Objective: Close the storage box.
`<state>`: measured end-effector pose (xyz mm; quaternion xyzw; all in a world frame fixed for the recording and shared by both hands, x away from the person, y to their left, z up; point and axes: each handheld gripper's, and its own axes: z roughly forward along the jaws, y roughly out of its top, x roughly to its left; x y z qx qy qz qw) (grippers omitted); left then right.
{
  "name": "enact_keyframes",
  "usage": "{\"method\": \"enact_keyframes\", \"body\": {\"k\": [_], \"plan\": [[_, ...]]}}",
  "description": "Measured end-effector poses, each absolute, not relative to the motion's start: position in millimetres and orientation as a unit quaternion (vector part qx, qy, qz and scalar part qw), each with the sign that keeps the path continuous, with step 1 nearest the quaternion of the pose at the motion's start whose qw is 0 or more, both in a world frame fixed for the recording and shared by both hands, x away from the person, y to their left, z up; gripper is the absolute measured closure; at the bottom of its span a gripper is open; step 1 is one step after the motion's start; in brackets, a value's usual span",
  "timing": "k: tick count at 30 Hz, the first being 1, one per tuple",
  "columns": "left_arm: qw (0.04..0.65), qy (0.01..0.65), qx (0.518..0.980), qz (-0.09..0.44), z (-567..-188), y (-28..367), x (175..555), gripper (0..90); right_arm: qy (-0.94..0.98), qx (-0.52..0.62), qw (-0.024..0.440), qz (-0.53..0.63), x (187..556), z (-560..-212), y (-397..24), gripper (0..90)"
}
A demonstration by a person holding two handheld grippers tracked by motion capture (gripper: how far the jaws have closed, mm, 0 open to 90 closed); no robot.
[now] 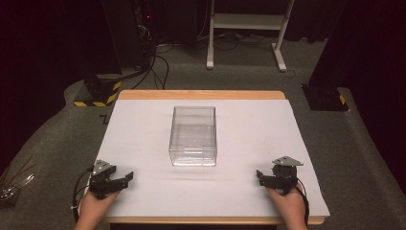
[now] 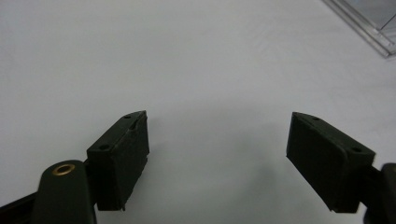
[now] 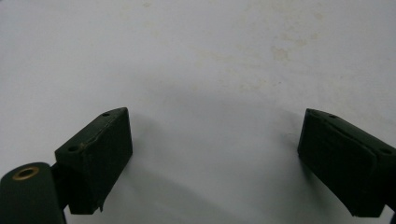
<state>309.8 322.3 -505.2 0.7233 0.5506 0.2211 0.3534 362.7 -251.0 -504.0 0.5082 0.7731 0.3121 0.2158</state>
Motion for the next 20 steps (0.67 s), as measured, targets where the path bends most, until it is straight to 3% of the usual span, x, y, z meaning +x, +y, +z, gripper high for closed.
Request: {"method": "enact_keyframes", "body": {"k": [3,6,20], "plan": [[0.320,0.530,0.747,0.241,-508.0,311.2,310.3,18.3,0.773,0.508,0.216,0.312,362.7,-504.1,-251.0,10.0],[0.327,0.522,0.750,0.241,-508.1,310.4,308.7,22.8,0.773,0.508,0.216,0.312,362.7,-504.1,-251.1,9.9],[0.331,0.517,0.755,0.231,-508.3,311.4,309.5,19.6,0.773,0.507,0.216,0.313,362.6,-503.9,-251.2,10.2]]}}
